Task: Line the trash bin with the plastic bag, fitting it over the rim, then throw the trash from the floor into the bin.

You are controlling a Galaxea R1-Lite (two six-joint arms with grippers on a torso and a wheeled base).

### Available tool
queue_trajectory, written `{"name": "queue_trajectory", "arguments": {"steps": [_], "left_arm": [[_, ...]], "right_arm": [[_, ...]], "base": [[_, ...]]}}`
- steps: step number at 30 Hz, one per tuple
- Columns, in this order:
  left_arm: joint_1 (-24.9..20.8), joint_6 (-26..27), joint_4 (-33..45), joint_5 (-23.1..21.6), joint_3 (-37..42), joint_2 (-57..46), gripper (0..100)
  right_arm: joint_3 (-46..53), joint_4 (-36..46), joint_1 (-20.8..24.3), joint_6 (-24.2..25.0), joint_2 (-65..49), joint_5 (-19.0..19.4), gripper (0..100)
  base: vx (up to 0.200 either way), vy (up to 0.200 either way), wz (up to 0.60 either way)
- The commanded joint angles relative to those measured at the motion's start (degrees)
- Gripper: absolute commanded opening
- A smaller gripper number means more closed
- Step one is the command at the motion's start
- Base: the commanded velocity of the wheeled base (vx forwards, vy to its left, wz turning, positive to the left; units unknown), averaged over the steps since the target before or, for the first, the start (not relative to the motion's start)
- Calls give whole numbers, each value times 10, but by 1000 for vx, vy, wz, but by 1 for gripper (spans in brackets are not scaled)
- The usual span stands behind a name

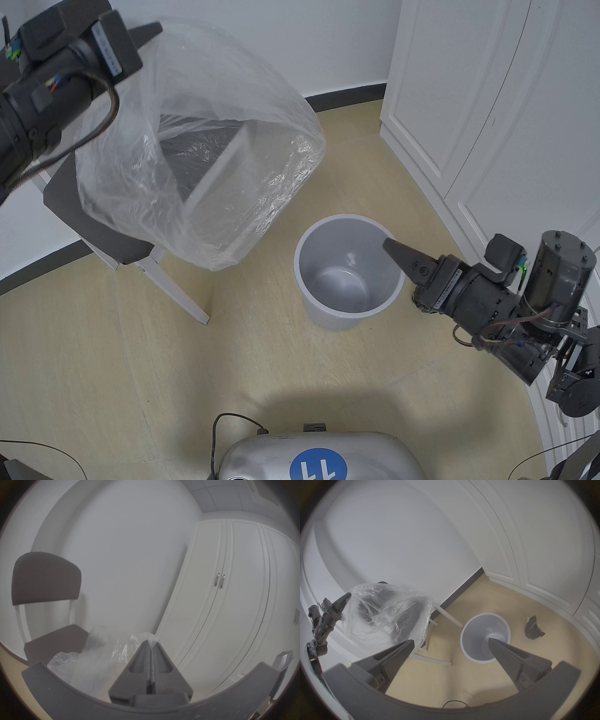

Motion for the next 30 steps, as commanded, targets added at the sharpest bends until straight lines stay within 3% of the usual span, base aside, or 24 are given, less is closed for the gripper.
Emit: {"name": "queue_trajectory", "arguments": {"steps": [1, 8, 11, 21, 25, 30], "left_arm": [[-58, 20, 3, 0, -78, 38, 0], [-127, 24, 3, 6, -100, 52, 0], [-141, 24, 3, 9, -119, 64, 0], [-180, 22, -6, 12, -115, 55, 0], [-209, 24, -5, 44, -115, 48, 0], [-218, 24, -4, 52, -106, 33, 0]], "right_arm": [[-49, -3, 26, 54, 80, 22, 100], [-31, -67, 116, 66, 88, 8, 100], [-29, -88, 131, 62, 95, -15, 100], [-31, -108, 105, 64, 95, -18, 100], [-33, -109, 88, 63, 89, -20, 100], [-33, -120, 61, 61, 88, -14, 100]], "base": [[0, 0, 0], [0, 0, 0], [0, 0, 0], [0, 0, 0], [0, 0, 0], [0, 0, 0]]}}
